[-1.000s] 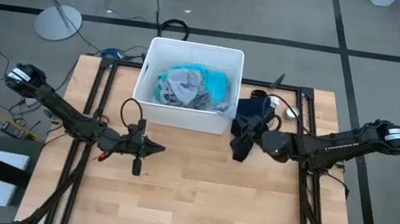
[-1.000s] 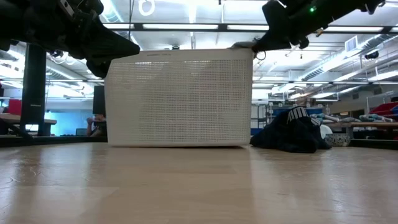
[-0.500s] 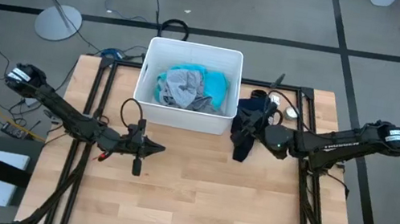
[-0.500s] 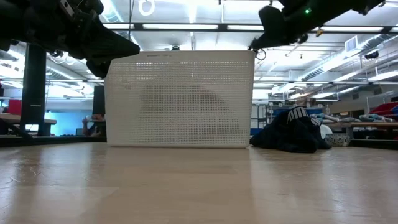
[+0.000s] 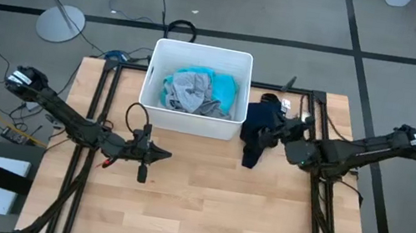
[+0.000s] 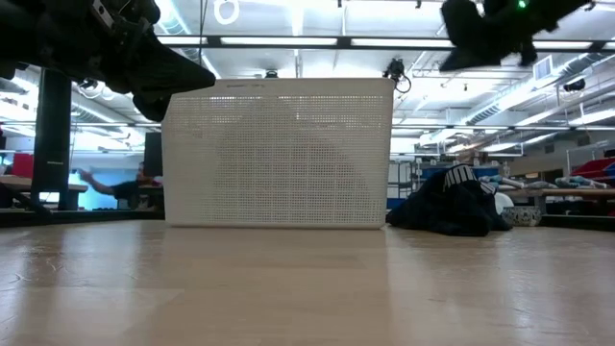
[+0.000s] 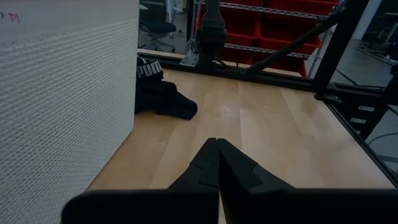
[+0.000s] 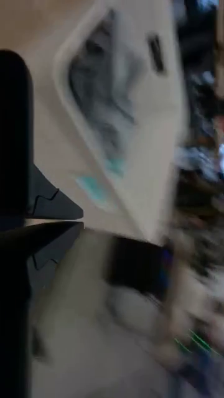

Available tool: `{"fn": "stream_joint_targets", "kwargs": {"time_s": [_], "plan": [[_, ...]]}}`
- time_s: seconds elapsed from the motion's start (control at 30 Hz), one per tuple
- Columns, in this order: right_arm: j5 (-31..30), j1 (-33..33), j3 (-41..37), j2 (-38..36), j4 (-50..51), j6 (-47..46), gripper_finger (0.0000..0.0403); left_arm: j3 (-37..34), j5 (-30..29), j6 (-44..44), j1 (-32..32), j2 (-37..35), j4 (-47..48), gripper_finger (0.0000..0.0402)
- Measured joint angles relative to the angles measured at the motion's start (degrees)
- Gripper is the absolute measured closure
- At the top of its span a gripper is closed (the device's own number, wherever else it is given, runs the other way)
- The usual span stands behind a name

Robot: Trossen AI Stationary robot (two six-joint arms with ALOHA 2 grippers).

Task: Sort clothes
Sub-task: Put the blue underwear into the white laundry bin

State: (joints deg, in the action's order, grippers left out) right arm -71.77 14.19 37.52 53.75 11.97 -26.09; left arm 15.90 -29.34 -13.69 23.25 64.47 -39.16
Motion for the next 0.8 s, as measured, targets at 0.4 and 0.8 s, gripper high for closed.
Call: {"fn": "stream_joint_targets", "kwargs": {"time_s": [0.4,0.8], "plan": [[31.3,-8.6,0.0,-3.2,41.1,-28.0,0.0366,0.0,-0.6,0.2,0.0,0.0,0.1,0.04],[38.0,-15.2,0.0,0.8,31.5,-7.8,0.0236,0.0,-0.8,0.3,0.0,0.0,0.0,0.04]]}}
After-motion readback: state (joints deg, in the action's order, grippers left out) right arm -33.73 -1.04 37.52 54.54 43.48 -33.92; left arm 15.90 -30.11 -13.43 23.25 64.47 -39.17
